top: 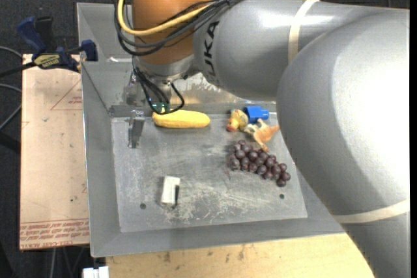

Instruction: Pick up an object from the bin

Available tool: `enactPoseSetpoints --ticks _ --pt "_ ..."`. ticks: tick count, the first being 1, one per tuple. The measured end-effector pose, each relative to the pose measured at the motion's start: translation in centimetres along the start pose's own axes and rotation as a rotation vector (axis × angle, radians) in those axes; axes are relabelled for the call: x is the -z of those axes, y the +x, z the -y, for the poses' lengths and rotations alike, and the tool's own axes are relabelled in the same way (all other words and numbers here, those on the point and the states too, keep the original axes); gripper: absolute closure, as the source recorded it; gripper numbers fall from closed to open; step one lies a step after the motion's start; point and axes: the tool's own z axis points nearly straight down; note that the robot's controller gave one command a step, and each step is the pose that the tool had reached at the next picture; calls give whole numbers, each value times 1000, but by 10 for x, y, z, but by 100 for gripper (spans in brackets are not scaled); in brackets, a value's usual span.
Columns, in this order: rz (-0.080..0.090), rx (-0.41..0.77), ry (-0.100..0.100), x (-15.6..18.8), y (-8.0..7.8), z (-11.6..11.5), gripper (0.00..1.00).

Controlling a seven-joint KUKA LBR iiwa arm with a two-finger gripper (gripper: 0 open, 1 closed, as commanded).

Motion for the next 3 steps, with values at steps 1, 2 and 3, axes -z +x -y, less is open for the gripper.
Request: enactPoseSetpoints --ticks 1,2,3 --pt "7 -3 -1 6 -2 1 0" --pt "8 560 0 -41 15 43 100" --pt "8 560 0 -41 15 43 100"
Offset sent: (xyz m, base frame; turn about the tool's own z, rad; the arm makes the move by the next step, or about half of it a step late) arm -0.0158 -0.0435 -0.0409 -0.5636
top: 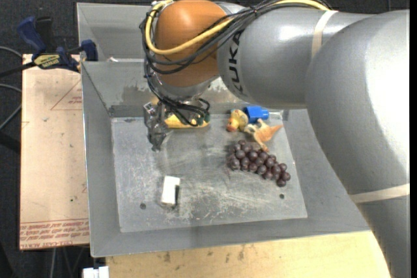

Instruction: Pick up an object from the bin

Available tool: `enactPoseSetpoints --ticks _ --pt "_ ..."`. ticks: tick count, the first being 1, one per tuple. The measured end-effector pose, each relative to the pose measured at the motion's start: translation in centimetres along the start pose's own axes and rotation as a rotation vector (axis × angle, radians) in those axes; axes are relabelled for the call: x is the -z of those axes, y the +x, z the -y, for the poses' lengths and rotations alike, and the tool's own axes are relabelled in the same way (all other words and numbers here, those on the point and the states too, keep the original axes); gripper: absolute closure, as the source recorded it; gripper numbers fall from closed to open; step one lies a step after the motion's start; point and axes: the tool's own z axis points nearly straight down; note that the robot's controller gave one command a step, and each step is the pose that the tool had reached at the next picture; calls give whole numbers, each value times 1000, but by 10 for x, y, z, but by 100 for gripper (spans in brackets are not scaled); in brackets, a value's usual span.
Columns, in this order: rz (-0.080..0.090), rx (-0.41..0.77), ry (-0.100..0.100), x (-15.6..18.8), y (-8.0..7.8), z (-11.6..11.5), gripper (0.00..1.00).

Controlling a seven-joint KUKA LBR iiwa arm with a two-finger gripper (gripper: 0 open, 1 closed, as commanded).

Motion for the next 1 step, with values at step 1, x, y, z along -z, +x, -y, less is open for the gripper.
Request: enactPoseSetpoints --ticks 1 --pt "-4 96 -2 24 4 4 100"
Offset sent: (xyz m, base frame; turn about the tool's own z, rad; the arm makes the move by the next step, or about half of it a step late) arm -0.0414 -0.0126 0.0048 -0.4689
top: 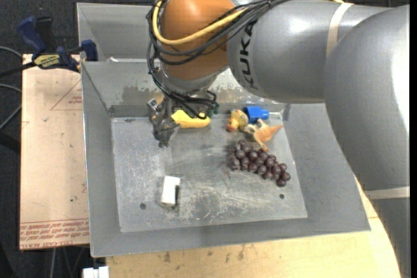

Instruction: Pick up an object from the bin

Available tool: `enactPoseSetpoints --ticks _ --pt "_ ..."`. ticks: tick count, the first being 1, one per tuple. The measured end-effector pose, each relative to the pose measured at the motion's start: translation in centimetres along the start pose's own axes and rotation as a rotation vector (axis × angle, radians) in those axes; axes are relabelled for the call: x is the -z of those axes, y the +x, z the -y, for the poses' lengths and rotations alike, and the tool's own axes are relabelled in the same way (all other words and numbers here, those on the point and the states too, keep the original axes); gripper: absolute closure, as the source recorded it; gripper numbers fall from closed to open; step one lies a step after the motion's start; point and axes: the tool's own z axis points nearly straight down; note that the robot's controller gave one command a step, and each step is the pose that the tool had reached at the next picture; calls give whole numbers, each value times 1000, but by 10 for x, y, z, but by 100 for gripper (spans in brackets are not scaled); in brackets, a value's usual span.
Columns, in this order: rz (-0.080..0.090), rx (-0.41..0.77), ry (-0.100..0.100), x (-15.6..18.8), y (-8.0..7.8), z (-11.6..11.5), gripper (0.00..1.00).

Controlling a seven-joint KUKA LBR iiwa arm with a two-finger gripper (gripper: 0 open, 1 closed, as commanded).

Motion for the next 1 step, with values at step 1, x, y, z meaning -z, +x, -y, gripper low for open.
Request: enactPoseSetpoints --ticks 1 --pt "0 370 -1 -21 36 -20 0"
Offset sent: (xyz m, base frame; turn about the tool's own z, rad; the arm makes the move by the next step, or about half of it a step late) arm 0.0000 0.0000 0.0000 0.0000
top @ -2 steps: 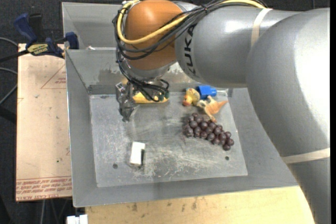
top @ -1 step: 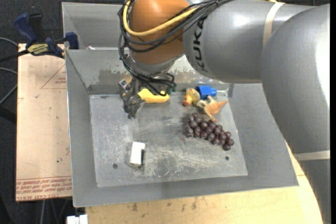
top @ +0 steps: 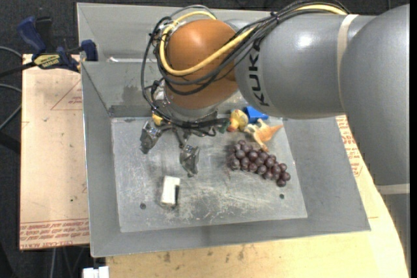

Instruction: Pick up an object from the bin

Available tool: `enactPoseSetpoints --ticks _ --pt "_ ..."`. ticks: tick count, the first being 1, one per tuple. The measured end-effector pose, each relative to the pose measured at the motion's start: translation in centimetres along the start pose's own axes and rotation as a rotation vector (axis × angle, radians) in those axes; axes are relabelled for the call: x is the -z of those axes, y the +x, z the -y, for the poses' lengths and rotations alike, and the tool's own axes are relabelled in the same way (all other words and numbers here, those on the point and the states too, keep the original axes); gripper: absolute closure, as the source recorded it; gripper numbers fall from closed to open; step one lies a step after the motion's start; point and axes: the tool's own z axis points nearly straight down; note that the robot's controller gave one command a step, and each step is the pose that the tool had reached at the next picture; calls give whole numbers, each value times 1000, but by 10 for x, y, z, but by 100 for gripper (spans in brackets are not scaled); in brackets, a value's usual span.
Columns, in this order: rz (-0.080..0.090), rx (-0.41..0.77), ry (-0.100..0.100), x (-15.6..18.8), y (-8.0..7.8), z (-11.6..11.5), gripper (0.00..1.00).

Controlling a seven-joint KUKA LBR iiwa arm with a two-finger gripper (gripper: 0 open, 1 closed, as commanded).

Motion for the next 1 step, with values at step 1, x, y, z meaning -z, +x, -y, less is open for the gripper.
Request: enactPoseSetpoints --ticks 1 --pt "3 0 2 2 -1 1 0"
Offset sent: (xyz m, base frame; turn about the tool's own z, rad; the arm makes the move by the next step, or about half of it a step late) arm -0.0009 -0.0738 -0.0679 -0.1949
